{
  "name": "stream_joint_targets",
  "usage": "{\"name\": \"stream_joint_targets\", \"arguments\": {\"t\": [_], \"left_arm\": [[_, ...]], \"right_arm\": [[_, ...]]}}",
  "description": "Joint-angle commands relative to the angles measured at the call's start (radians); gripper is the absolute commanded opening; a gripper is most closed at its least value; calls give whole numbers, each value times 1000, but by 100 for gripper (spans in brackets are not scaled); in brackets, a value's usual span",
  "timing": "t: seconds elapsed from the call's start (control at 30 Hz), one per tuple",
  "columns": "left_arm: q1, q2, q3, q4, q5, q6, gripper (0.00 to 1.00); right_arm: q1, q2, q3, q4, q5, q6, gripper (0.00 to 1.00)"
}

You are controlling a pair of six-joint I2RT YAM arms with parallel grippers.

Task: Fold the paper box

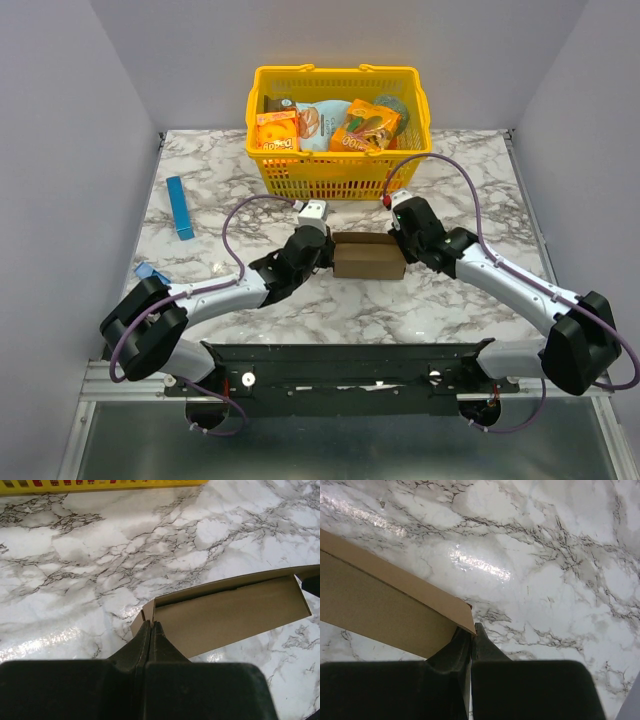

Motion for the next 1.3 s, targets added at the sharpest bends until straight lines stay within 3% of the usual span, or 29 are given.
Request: {"name": "stream_joint_targets", "arguments": {"t": [0.0,0.2,0.33,0.8,1.0,1.27], "left_arm": [[-50,13,-43,-49,41,-19,0],[-76,24,-9,-107,-26,16,0],[-93,34,19,-147,-62,40,0],[-119,57,62,-192,-95,63,0],[-120,57,66,-193,-99,65,0],[-122,53,66,-193,-99,67,0]], "right_arm": [[20,-17,-8,23,-45,17,10],[20,-48,10,-9,-57,31,41],[20,-71,21,-28,-43,29,52],[20,-177,55,-181,38,114,63],[20,-202,52,-270,29,91,56],[20,-163,18,-261,-11,69,50]]}}
